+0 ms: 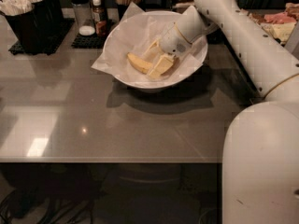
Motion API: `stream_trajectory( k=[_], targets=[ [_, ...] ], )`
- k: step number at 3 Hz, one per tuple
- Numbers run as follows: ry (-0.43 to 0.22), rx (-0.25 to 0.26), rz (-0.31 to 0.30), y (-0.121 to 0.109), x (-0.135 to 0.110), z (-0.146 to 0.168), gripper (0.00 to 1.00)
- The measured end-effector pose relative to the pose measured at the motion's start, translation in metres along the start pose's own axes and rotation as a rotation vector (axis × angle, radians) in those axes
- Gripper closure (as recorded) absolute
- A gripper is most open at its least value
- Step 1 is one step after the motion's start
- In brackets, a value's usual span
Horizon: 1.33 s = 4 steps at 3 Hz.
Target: Pick banana from white bowl
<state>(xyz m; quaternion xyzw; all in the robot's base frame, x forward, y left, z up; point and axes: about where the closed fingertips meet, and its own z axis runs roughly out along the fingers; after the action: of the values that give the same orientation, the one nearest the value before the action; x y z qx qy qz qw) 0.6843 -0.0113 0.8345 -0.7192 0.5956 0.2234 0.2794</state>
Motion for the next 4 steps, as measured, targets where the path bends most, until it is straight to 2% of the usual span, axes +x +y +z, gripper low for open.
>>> stream_trajectory(
  k=[1,2,3,4],
  targets=[
    [0.006,-0.001,0.004,-0.001,0.003,0.004,0.61],
    [0.018,0.016,0.011,-0.001,0.006,0.002,0.84],
    [0.013,0.048,0.005,0.003,-0.002,-0.013,1.00],
    [-0.022,0.088,-0.040,0.017,-0.028,-0.046,1.00]
  ],
)
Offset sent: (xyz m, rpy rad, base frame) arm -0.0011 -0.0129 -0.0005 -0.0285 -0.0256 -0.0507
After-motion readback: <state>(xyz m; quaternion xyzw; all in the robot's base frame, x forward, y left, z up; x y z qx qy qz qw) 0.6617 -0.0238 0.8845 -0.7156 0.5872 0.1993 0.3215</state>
